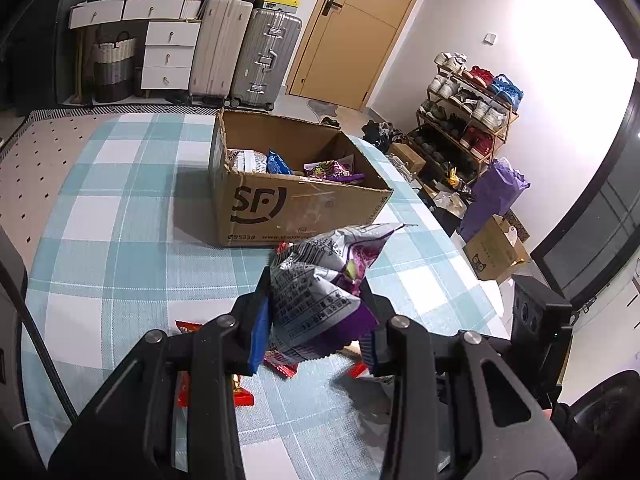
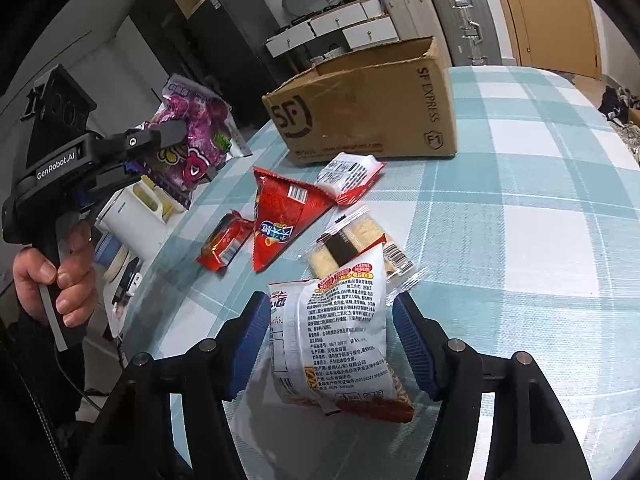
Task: Organize snacks
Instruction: 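Lift the white chip bag with the right tool while the left tool holds its bag, then carry both bags over the cardboard box with both tools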
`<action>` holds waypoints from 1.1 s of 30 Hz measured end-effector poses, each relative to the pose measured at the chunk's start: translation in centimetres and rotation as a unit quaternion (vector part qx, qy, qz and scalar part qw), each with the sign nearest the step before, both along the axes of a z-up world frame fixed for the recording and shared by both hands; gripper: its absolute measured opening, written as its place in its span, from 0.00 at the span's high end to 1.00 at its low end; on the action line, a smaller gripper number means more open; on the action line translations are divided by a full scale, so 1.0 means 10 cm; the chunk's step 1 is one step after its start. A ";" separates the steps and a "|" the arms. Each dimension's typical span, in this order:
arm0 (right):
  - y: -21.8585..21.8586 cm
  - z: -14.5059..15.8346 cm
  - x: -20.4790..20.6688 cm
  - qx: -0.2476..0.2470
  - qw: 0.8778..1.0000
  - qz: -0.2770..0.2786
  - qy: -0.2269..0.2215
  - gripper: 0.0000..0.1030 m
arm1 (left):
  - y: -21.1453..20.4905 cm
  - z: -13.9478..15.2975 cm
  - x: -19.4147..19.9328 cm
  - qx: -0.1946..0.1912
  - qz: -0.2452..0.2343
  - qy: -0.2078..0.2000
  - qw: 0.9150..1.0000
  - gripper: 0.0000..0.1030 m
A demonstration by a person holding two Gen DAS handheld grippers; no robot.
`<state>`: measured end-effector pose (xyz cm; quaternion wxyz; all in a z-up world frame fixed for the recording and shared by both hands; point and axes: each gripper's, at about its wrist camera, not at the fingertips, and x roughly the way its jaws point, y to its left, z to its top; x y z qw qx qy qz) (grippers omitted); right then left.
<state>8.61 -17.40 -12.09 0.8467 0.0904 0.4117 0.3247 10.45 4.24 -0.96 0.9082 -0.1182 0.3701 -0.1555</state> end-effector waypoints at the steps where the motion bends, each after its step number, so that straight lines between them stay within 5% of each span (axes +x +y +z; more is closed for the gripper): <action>1: 0.01 -0.01 0.00 0.001 1.000 0.002 0.003 0.37 | 0.00 0.00 -0.01 0.000 0.000 0.000 1.000 0.68; 8: 0.13 -0.10 0.03 0.008 1.000 0.020 0.022 0.37 | 0.02 -0.03 -0.07 -0.001 0.004 0.001 1.000 0.68; 14: 0.17 -0.18 0.00 0.024 0.998 0.034 0.037 0.59 | 0.04 -0.04 -0.11 -0.002 0.005 0.002 1.000 0.68; 20: 0.12 -0.15 -0.06 0.047 0.998 0.028 0.033 0.61 | 0.05 -0.03 -0.12 -0.004 0.002 0.002 1.000 0.68; 33: -0.08 0.38 0.09 0.088 0.996 -0.005 -0.014 0.61 | -0.06 0.17 -0.05 0.001 -0.007 -0.007 1.000 0.68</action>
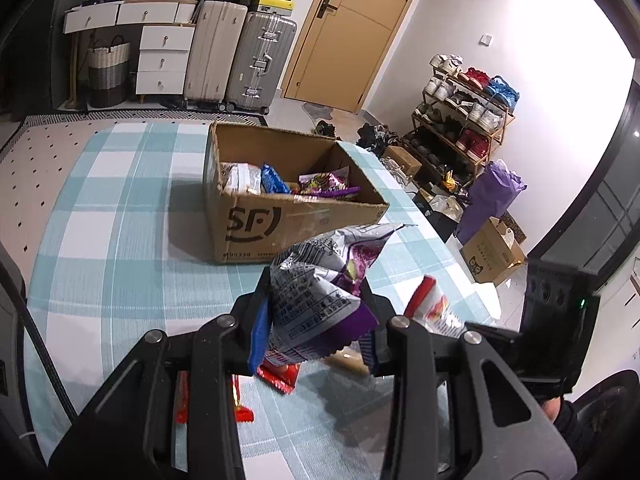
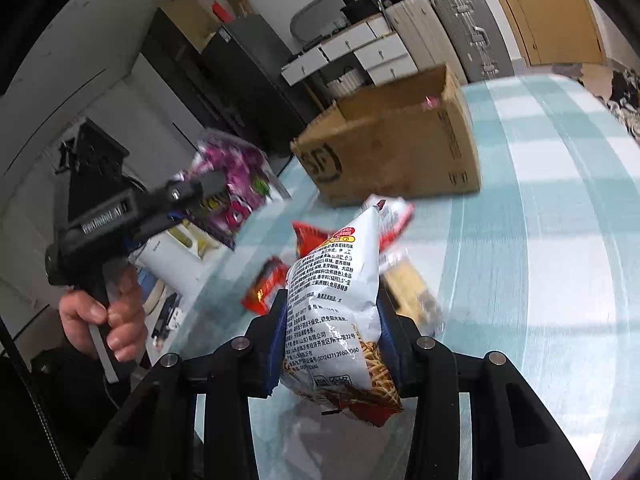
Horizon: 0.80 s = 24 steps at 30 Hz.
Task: Organize snacks
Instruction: 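Carry both bags over the cardboard box with both tools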
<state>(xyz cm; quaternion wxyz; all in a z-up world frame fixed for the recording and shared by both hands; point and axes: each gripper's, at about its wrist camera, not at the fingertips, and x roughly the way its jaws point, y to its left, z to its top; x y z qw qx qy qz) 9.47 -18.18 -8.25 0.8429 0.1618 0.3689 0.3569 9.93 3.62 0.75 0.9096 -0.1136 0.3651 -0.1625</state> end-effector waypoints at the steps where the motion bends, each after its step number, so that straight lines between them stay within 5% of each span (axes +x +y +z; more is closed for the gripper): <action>1: -0.01 0.05 0.04 0.001 1.000 0.001 -0.004 0.61 | -0.02 0.03 0.01 0.001 -0.001 -0.001 1.000 0.68; 24: 0.15 1.00 1.20 0.000 0.998 -0.038 -0.054 0.61 | 0.03 0.68 1.32 0.022 0.001 -0.004 1.000 0.68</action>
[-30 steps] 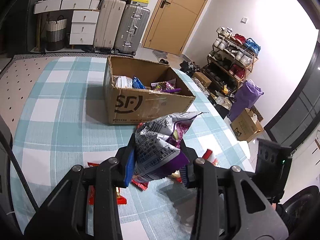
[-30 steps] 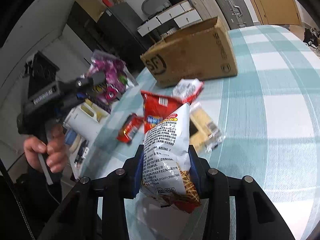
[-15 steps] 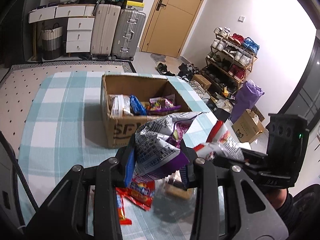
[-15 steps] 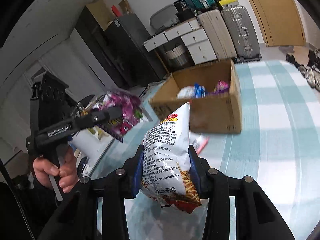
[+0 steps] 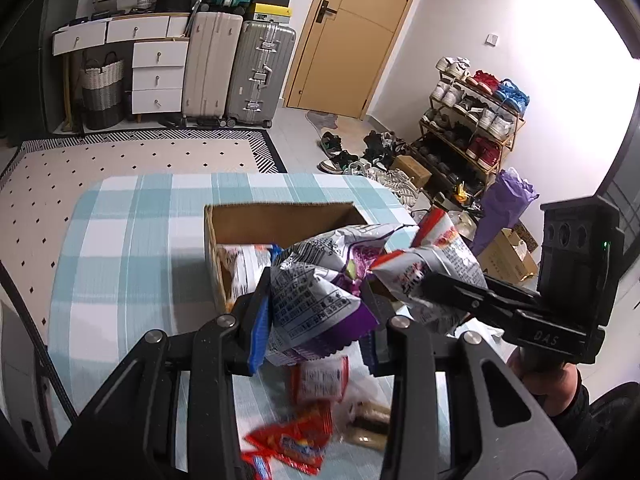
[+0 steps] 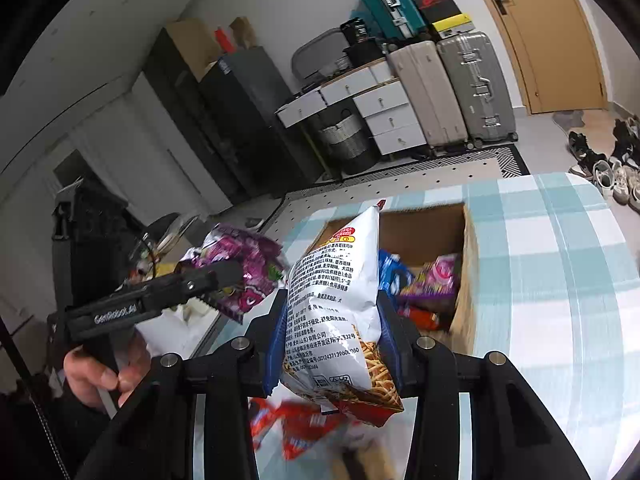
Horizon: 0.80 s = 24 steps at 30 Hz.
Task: Organize snacks
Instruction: 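Carry both bags over the cardboard box with both tools, then open both tools to drop the bags into the box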
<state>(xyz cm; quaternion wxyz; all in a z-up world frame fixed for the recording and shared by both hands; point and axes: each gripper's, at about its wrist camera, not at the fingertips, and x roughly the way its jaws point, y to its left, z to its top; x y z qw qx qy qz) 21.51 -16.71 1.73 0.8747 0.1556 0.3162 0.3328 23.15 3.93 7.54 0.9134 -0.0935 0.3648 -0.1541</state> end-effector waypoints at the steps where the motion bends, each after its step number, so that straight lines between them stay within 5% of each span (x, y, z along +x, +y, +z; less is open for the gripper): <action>1: 0.01 0.01 0.09 -0.001 1.000 -0.002 0.000 0.60 | -0.02 0.01 0.08 0.003 0.001 0.002 1.000 0.68; 18: 0.22 -0.23 1.04 -0.050 0.998 -0.033 0.001 0.59 | -0.08 -0.46 1.10 -0.005 0.006 0.057 0.998 0.67; 24: 0.21 -0.30 1.09 -0.067 0.996 -0.056 -0.012 0.31 | -0.04 -0.59 1.19 0.014 0.024 0.069 0.997 0.27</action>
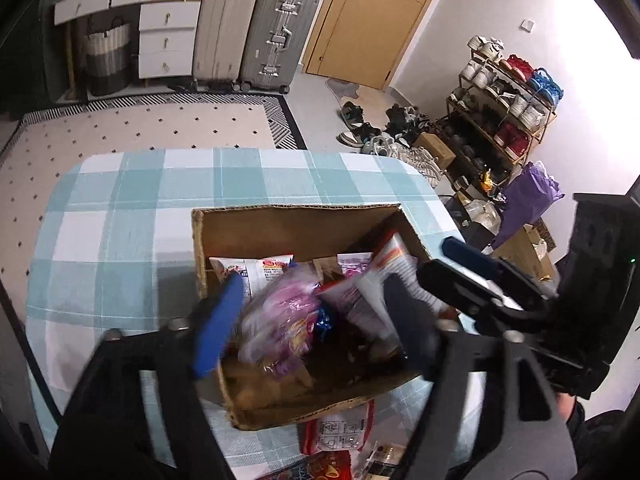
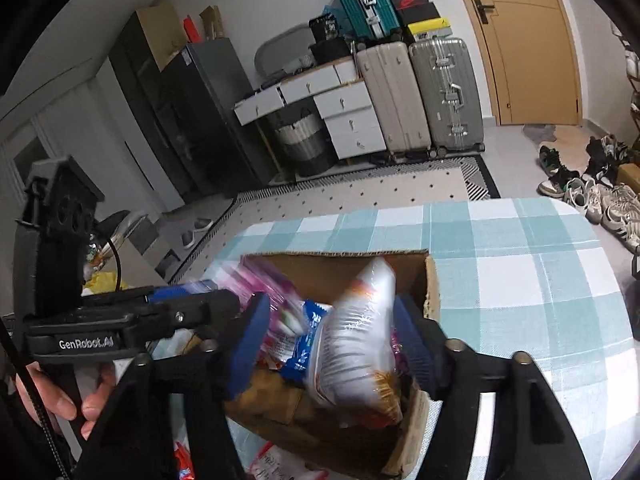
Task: Organize snacks
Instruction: 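Open both tools to drop the bags into the box, then move both tools back toward the remaining snacks on the table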
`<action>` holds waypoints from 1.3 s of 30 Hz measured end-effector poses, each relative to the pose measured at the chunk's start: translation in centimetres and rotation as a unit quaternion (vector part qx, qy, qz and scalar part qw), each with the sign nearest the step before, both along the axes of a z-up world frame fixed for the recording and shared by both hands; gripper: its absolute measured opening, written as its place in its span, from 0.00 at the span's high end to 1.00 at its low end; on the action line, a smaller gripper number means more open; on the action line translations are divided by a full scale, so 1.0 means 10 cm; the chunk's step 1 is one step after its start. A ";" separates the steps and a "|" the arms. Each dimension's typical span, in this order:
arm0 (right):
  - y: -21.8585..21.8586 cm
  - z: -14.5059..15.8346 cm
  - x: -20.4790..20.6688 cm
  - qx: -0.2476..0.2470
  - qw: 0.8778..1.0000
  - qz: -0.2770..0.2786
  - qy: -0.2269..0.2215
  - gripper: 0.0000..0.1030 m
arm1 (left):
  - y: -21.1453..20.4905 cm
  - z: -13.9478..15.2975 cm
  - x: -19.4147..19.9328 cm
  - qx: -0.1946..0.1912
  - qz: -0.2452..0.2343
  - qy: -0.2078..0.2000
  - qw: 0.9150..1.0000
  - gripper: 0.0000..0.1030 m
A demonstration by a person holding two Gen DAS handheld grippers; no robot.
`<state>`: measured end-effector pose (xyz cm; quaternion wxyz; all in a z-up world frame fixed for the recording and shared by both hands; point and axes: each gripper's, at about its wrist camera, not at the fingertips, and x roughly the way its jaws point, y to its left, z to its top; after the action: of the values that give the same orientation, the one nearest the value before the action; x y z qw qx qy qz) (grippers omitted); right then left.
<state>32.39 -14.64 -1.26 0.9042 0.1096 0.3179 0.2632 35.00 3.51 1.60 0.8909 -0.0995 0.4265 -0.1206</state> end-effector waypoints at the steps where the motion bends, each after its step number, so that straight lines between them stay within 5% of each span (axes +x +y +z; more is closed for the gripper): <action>1: -0.02 0.02 -0.01 -0.004 1.000 -0.002 -0.005 0.29 | 0.00 0.02 -0.03 0.010 0.005 -0.008 1.000 0.24; 22: -0.12 0.47 -0.70 -0.016 0.998 0.007 -0.063 0.25 | 0.08 0.41 -0.87 0.046 0.036 -0.051 0.997 0.21; 39: -0.24 0.53 -1.54 -0.014 0.996 0.011 -0.089 0.14 | 0.02 0.42 -1.63 0.069 0.069 -0.065 0.993 0.15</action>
<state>16.95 -17.04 4.03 0.9275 0.0692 0.2411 0.2772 18.67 3.67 5.79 0.9276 -0.0591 0.3672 -0.0355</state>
